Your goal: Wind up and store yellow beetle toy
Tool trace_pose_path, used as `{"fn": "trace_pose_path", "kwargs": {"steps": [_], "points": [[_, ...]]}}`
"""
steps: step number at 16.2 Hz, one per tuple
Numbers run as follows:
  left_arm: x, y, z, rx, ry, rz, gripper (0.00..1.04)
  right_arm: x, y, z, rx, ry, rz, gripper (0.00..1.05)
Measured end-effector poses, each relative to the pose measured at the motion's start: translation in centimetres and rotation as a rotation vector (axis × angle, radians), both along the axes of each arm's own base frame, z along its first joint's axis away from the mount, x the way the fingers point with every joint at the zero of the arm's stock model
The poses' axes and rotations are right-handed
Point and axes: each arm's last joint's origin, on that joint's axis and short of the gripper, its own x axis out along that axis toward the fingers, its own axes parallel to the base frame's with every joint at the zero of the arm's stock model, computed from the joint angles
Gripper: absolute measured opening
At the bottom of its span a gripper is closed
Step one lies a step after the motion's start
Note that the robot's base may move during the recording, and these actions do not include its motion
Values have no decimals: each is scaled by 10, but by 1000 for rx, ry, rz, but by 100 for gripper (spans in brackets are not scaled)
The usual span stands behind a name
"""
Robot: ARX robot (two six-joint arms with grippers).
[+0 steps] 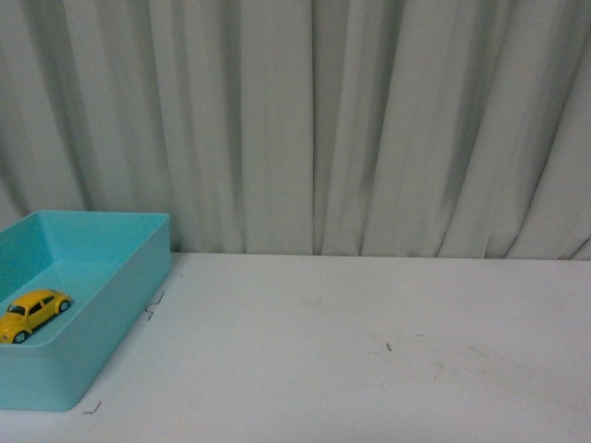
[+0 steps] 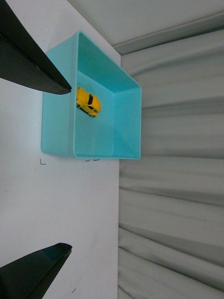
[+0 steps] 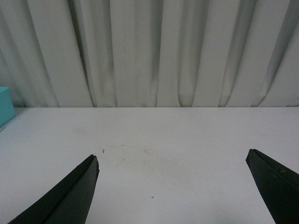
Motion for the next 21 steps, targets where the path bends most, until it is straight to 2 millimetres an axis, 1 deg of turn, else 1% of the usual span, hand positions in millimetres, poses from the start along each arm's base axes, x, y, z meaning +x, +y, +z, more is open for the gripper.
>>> {"fn": "trace_pose_path", "kwargs": {"steps": [21], "points": [[0,0,0,-1,0,0,98,0,0,0,0,0,0,98]]}}
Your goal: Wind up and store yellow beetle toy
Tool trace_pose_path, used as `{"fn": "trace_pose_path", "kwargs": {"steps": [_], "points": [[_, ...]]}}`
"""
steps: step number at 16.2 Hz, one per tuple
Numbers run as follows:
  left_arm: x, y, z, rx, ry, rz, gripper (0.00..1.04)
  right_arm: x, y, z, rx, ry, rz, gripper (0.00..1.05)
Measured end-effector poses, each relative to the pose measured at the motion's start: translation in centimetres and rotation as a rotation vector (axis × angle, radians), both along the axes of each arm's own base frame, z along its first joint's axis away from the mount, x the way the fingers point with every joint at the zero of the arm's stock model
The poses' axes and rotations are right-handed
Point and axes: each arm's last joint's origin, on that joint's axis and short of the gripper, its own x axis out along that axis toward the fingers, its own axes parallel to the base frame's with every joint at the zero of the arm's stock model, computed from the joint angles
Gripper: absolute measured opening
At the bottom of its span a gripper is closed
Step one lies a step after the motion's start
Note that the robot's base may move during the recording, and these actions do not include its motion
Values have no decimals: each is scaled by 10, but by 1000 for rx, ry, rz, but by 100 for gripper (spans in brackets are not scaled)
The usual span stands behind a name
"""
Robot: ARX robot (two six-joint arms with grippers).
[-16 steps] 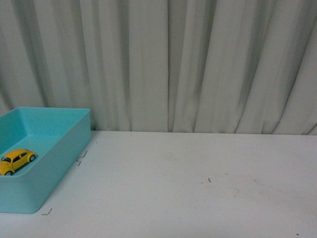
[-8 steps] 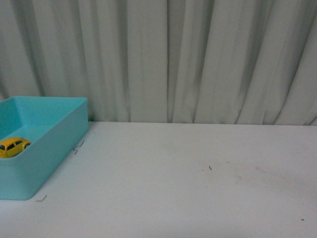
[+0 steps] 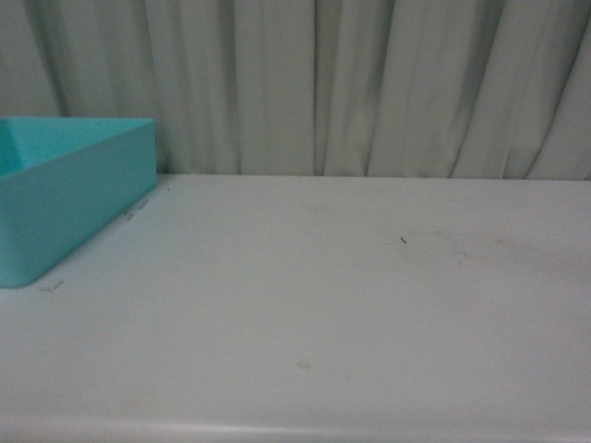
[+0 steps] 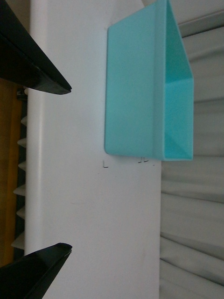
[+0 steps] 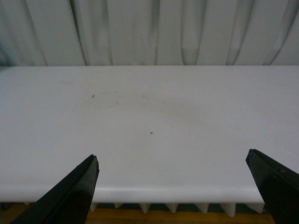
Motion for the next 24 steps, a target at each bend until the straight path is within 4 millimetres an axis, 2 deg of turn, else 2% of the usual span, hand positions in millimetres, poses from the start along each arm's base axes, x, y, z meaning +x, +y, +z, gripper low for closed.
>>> {"fn": "trace_pose_path", "kwargs": {"steps": [24], "points": [[0,0,0,-1,2,0,98,0,0,0,0,2,0,98]]}}
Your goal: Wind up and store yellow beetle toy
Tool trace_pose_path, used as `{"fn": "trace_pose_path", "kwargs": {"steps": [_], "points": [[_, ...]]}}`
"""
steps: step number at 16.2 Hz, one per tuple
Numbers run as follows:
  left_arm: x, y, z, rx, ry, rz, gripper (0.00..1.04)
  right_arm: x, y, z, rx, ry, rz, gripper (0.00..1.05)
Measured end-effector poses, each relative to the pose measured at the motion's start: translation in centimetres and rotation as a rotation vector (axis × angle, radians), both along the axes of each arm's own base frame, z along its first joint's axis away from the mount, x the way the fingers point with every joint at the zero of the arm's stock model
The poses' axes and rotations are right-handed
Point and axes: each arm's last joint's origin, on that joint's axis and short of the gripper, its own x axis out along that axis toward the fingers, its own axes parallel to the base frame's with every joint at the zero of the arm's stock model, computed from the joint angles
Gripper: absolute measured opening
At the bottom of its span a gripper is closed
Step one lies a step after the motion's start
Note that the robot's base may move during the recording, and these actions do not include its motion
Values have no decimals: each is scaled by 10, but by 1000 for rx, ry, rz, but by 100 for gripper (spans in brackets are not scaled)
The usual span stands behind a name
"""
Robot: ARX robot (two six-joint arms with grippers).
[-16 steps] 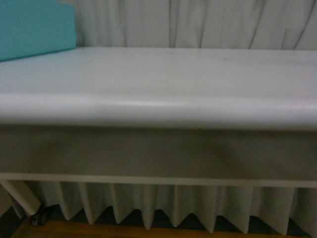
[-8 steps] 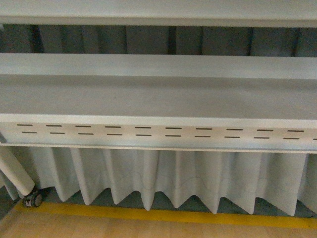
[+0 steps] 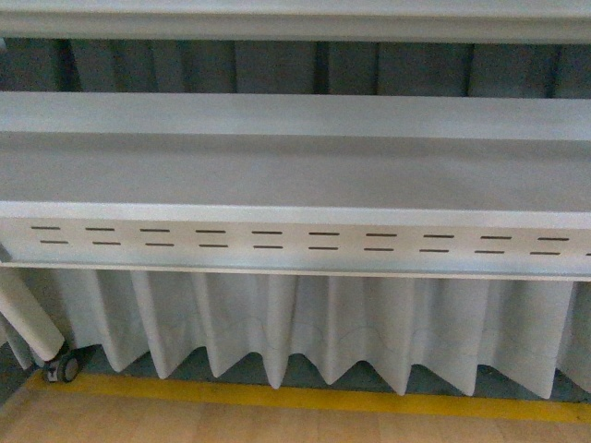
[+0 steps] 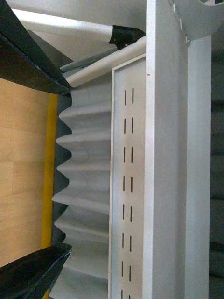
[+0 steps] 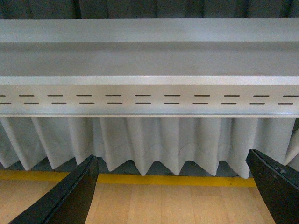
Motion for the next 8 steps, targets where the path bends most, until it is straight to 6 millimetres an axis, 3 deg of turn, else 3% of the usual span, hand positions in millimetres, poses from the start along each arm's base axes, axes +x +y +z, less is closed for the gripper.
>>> {"fn": "trace_pose_path", "kwargs": {"steps": [8], "points": [[0,0,0,0,0,0,98,0,0,0,0,0,0,98]]}}
